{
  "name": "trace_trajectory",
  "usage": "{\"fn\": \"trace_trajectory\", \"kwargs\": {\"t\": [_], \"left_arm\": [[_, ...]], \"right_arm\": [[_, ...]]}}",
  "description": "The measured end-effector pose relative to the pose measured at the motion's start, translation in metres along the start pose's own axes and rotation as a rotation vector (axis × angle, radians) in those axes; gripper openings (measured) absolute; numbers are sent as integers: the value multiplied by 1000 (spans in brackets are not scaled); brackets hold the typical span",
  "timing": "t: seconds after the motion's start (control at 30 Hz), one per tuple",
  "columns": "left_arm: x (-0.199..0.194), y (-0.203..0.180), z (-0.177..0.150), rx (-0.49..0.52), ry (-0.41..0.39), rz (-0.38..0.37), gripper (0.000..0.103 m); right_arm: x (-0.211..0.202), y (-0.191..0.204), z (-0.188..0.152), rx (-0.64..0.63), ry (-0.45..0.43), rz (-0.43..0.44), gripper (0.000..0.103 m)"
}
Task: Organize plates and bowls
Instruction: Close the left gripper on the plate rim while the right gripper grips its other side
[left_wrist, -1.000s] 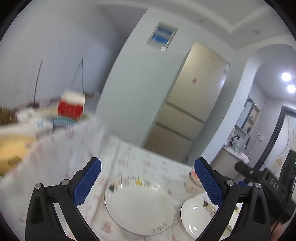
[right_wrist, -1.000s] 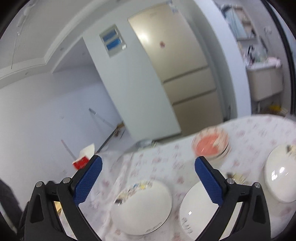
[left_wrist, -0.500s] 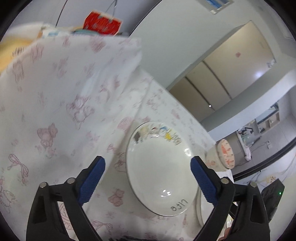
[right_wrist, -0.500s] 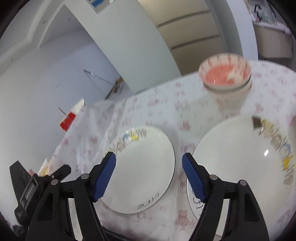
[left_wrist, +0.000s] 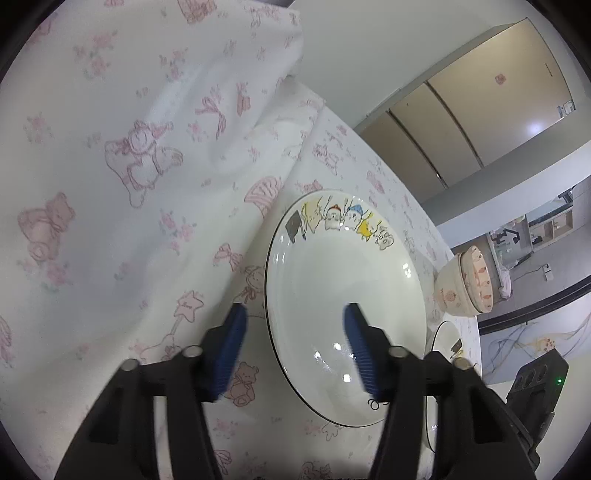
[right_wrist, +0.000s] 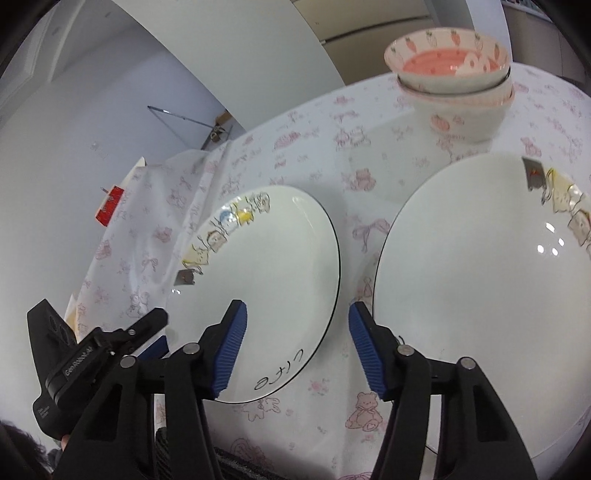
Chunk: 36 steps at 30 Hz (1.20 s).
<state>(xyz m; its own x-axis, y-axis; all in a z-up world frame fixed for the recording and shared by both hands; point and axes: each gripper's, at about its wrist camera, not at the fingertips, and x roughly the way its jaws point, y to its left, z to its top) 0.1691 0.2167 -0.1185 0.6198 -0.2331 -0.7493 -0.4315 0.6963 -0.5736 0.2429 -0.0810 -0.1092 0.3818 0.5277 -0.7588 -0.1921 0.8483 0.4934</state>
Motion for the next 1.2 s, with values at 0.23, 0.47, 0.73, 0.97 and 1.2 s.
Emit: {"fn": "trace_trajectory", "kwargs": {"t": [0.23,0.47,0.73,0.97,1.2], "left_arm": [[12,0,-3,0,24,35,24],[21,-2,-5,23,45,75,17],[21,-13,-9,109,22,136,16],[13,-23,-13,173,13,148,17],[-6,-28,-17,174,1,129,17]], "right_arm": [[14,5,-2,-52,18,-77,30],[23,10,-6,-94,9,-136,26],[26,14,-8,-150,-9,-192,17],[18,14,-7,-160,-24,-187,15],[0,15,-5,-136,-30,-143,15]]}}
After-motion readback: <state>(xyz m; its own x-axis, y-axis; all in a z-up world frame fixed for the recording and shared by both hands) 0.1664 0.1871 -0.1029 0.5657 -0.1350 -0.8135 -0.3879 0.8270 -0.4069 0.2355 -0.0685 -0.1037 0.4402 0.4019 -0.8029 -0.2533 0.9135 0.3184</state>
